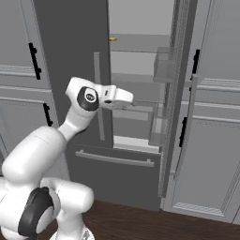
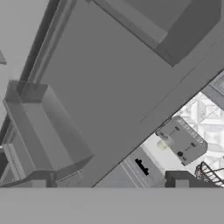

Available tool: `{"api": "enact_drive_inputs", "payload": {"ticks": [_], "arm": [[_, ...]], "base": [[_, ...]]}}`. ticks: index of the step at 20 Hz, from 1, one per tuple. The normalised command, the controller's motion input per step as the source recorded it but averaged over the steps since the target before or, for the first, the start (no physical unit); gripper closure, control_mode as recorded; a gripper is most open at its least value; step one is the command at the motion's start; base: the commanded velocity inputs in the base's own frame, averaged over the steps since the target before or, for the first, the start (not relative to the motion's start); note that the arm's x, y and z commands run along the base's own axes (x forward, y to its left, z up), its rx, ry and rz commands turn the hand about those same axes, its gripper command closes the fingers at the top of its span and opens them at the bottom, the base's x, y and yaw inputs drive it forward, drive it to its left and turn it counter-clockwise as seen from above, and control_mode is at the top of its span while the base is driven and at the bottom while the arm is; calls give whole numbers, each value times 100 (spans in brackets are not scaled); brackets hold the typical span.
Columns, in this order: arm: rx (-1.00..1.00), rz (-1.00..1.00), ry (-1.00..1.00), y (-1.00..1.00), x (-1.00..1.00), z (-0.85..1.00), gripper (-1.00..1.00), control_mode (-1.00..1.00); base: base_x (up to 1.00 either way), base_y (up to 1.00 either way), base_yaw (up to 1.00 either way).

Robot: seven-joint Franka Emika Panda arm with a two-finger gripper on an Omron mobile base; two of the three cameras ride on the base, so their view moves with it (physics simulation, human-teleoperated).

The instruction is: Grab a lemon wedge from the fridge and one ice cube from the ice bowl, and put them in the glass of lemonade.

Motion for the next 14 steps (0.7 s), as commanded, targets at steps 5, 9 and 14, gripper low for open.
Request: {"api": "enact_drive_inputs", "payload": {"ticks": [5,9,14], "arm": [[32,74,-1,66,0,5,-100,-100],[27,83,5,54,0,18,-100,-100],[20,43,1,65,0,53,-100,-100]], "base": [[0,0,0],[0,0,0],[0,0,0]]}}
